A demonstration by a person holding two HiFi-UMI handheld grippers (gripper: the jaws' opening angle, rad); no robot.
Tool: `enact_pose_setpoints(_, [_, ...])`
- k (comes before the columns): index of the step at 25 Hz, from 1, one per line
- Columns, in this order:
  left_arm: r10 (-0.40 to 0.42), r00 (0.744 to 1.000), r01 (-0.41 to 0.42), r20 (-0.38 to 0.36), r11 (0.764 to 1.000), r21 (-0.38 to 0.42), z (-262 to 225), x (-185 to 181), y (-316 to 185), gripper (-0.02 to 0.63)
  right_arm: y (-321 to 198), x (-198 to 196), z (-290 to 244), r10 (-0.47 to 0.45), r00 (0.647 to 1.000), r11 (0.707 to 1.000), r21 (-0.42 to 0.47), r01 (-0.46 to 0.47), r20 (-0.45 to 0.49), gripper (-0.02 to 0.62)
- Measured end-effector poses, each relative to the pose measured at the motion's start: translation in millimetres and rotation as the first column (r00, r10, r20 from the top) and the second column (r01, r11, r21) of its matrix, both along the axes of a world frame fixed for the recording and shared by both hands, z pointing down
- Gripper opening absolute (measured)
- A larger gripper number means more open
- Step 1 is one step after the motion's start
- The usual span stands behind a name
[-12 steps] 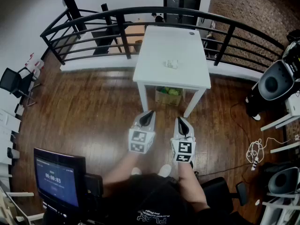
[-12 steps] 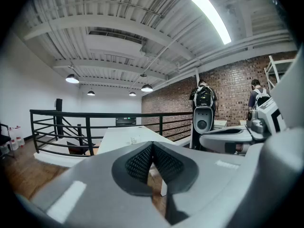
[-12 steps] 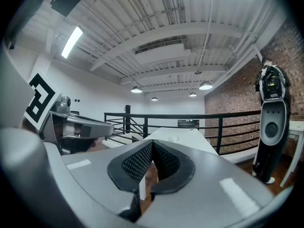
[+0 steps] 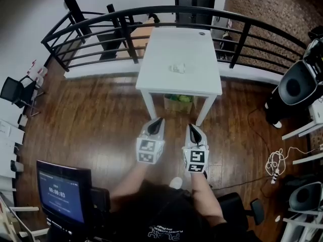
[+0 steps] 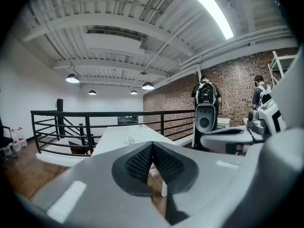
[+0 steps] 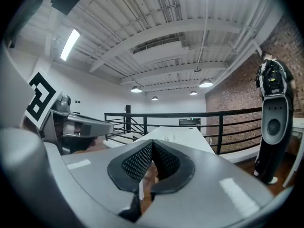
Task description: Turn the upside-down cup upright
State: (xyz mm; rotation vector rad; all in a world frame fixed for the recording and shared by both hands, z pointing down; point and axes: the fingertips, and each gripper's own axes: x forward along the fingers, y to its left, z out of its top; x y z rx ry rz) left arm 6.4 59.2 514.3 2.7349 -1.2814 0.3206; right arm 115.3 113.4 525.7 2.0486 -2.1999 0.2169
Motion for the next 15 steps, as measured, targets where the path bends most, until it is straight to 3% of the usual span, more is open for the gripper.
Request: enact_pose_setpoints(15, [-0.002, 1.000, 0.002, 0.017, 1.000, 0.007, 1, 4, -56, 0.002, -58, 0, 9, -0.013, 1.000, 1.000, -0.011, 0.013, 0.003, 0.014])
